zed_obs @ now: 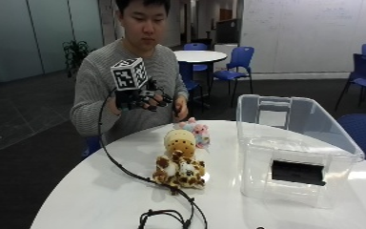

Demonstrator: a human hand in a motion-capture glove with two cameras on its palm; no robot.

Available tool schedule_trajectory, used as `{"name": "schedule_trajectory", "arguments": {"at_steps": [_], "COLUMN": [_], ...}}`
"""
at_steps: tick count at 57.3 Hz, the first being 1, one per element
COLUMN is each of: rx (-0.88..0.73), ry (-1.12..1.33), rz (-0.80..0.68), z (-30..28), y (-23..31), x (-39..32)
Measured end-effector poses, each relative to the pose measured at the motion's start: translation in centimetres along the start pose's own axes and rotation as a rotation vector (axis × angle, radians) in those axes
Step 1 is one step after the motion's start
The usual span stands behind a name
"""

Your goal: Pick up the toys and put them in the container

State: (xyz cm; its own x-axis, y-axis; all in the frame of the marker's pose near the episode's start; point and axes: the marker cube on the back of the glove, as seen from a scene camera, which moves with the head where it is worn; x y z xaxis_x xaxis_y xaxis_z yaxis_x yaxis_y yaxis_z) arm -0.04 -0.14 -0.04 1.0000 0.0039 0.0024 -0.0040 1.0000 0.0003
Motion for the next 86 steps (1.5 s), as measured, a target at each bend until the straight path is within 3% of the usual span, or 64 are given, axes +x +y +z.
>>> {"name": "schedule_trajectory", "arguments": {"at_steps": [33,59,65,74,86], "rx": [-0.058,-0.131,-0.174,-0.362,-0.327], "ry": [0.008,0.072,0.051,0.027,0.057], "rz": [0.028,0.057,0.062,0.118,0.122], "z": [0.5,2.8,4.8,11.8,13.9], "y": [-2.2,-13.9,-13.6,-11.4,-10.4], "x": [1.0,3.9,4.0,4.3,3.6]}}
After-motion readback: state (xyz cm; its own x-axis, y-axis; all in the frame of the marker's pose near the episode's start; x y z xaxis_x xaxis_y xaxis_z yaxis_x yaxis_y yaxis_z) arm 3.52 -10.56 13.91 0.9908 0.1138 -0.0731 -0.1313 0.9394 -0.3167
